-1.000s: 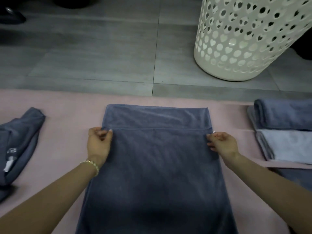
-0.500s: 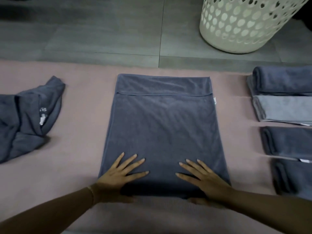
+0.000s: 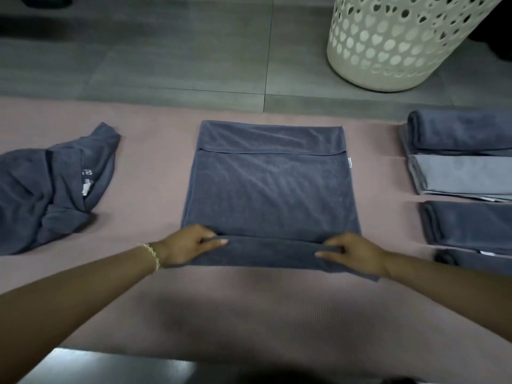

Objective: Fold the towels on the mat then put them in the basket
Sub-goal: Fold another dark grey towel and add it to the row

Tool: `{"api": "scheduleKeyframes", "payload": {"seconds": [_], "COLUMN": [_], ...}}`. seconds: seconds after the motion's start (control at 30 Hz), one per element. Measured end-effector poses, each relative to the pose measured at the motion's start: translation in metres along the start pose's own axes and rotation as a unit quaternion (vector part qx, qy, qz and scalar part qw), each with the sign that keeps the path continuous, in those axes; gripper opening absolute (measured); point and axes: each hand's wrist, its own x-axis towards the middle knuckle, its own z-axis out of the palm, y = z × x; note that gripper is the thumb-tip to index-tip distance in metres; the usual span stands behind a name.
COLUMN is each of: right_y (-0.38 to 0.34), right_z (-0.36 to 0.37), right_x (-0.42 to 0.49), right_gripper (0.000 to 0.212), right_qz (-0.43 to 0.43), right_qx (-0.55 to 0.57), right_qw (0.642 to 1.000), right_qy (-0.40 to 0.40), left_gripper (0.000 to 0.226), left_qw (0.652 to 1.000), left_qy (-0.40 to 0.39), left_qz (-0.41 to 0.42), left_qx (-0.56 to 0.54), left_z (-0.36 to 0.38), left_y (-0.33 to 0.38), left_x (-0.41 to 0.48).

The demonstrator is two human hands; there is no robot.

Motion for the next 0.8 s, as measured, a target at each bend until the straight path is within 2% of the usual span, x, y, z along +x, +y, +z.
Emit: {"api": "scheduleKeyframes", "payload": {"seconds": [0.13,0.2,0.23,0.27,0.3,0.37,0.4,0.43,0.47,0.53,0.6,0.67,0.8], "right_y": [0.011,0.012,0.011,0.009,0.008,0.004,0.004,0.007,0.009,0.018,0.03,0.037,0.037], "right_z": [-0.046,-0.067,-0.077,-0.086,-0.094,-0.11,-0.115,-0.119,-0.119,-0.11,-0.093,-0.08,-0.073], "right_x": [0.005,0.008,0.013,0.02,0.029,0.048,0.057,0.065,0.069,0.073,0.075,0.078,0.085], "right_gripper": [0.039,0.021,0.02,0.022,0.024,0.028,0.032,0.038,0.044,0.053,0.048,0.045,0.061], "right_qz": [0.114,0.149,0.149,0.14,0.12,0.085,0.086,0.101,0.13,0.219,0.276,0.287,0.303], "right_qx": [0.102,0.159,0.19,0.219,0.242,0.263,0.273,0.279,0.277,0.228,0.145,0.078,0.06], "right_qw": [0.984,0.973,0.97,0.965,0.956,0.912,0.88,0.855,0.844,0.864,0.898,0.914,0.907], "right_qy": [-0.094,-0.079,-0.037,0.026,0.111,0.303,0.378,0.425,0.44,0.392,0.312,0.276,0.286], "left_gripper": [0.048,0.04,0.035,0.03,0.021,0.002,0.012,0.026,0.036,0.042,0.027,0.043,0.047], "left_qw": [0.991,0.979,0.979,0.982,0.979,0.933,0.898,0.865,0.841,0.828,0.867,0.894,0.898], "left_qy": [-0.095,-0.135,-0.116,-0.059,0.041,0.286,0.382,0.443,0.471,0.441,0.342,0.295,0.298], "left_qz": [-0.059,-0.105,-0.114,-0.108,-0.093,-0.075,-0.076,-0.092,-0.126,-0.218,-0.31,-0.327,-0.307], "left_qx": [-0.079,-0.111,-0.127,-0.145,-0.175,-0.204,-0.205,-0.217,-0.236,-0.268,-0.187,-0.088,-0.098], "left_z": [-0.028,-0.045,-0.056,-0.066,-0.077,-0.097,-0.105,-0.107,-0.107,-0.094,-0.072,-0.057,-0.047], "left_y": [-0.016,-0.016,-0.013,-0.009,-0.004,0.002,0.003,-0.001,-0.008,-0.021,-0.037,-0.046,-0.042], "left_x": [0.008,0.007,0.011,0.018,0.026,0.046,0.055,0.064,0.07,0.076,0.076,0.074,0.082]}}
